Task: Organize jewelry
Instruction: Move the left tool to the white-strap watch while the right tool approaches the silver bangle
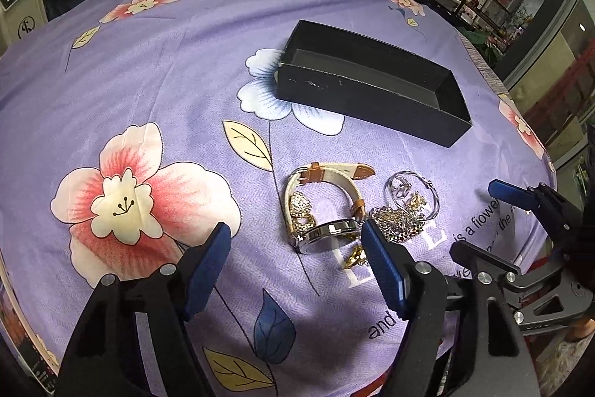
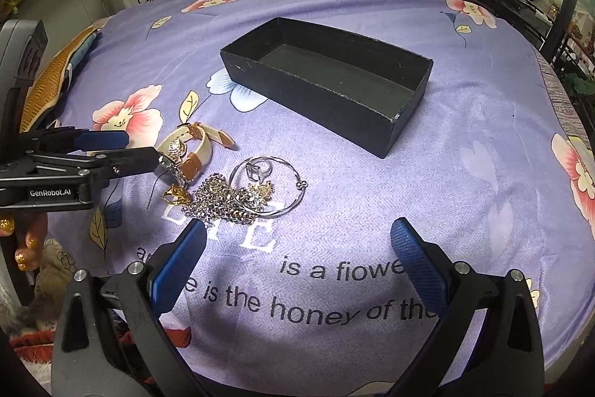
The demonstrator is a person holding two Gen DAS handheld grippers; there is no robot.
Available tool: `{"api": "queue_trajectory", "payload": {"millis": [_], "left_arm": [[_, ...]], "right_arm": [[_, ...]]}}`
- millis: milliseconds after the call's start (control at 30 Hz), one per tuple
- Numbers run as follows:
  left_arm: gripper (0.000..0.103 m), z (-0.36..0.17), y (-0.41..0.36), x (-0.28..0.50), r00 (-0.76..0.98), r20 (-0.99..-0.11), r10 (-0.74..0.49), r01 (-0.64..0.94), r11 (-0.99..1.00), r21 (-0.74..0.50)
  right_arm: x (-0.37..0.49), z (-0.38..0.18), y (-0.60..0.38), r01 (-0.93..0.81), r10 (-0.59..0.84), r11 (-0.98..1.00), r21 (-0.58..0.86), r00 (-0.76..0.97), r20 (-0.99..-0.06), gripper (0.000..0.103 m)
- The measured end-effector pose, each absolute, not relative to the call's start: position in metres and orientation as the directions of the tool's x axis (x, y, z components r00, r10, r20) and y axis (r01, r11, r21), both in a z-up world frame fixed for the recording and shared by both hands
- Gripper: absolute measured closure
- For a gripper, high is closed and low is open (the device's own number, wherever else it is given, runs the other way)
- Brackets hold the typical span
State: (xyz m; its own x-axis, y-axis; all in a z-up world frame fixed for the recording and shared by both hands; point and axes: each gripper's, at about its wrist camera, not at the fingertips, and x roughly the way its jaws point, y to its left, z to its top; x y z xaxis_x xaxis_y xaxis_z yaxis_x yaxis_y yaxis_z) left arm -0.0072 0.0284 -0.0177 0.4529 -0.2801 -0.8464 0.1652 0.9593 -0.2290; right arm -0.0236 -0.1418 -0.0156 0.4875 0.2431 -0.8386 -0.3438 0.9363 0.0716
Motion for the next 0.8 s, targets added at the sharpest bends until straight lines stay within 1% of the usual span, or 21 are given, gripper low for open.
{"api": "queue_trajectory", "payload": {"millis": [100,133,167,200,267,400,500,600,733,767,800], "left_arm": [[0.033,-0.022,0.019,-0.006,0.437,-0.845,-0.308,0.189,0.95,-0.248],[0.033,-0.024,0.016,-0.004,0.435,-0.846,-0.307,0.192,0.95,-0.246],[0.035,-0.027,0.014,-0.002,0.432,-0.851,-0.3,0.192,0.952,-0.238],[0.04,-0.03,0.013,0.001,0.428,-0.854,-0.295,0.19,0.954,-0.234],[0.043,-0.035,0.011,0.007,0.419,-0.861,-0.29,0.184,0.955,-0.233],[0.044,-0.041,0.008,0.015,0.41,-0.867,-0.284,0.181,0.957,-0.228],[0.048,-0.042,0.011,0.012,0.418,-0.866,-0.275,0.166,0.96,-0.224],[0.052,-0.042,0.014,0.01,0.42,-0.862,-0.284,0.154,0.958,-0.24],[0.053,-0.042,0.02,0.005,0.426,-0.857,-0.289,0.141,0.957,-0.252],[0.053,-0.042,0.021,0.004,0.429,-0.856,-0.29,0.137,0.957,-0.255],[0.055,-0.042,0.023,0.004,0.431,-0.854,-0.291,0.132,0.957,-0.259]], "right_arm": [[-0.02,-0.019,-0.135,-0.364,0.266,0.928,0.085,0.483,-0.834,0.009],[-0.018,-0.021,-0.133,-0.365,0.267,0.927,0.087,0.479,-0.836,0.013],[-0.016,-0.022,-0.132,-0.364,0.271,0.927,0.092,0.478,-0.836,0.017],[-0.013,-0.024,-0.13,-0.362,0.274,0.927,0.097,0.476,-0.835,0.018],[-0.009,-0.028,-0.129,-0.355,0.268,0.93,0.097,0.471,-0.841,0.021],[-0.002,-0.032,-0.125,-0.343,0.266,0.934,0.104,0.47,-0.842,0.025],[0.004,-0.034,-0.121,-0.342,0.266,0.934,0.102,0.475,-0.839,0.032],[0.008,-0.036,-0.122,-0.333,0.289,0.933,0.135,0.471,-0.834,0.033],[0.008,-0.037,-0.119,-0.333,0.289,0.933,0.135,0.472,-0.833,0.033],[0.007,-0.037,-0.12,-0.333,0.29,0.933,0.136,0.472,-0.833,0.033],[0.006,-0.037,-0.121,-0.333,0.292,0.933,0.138,0.473,-0.831,0.037]]}}
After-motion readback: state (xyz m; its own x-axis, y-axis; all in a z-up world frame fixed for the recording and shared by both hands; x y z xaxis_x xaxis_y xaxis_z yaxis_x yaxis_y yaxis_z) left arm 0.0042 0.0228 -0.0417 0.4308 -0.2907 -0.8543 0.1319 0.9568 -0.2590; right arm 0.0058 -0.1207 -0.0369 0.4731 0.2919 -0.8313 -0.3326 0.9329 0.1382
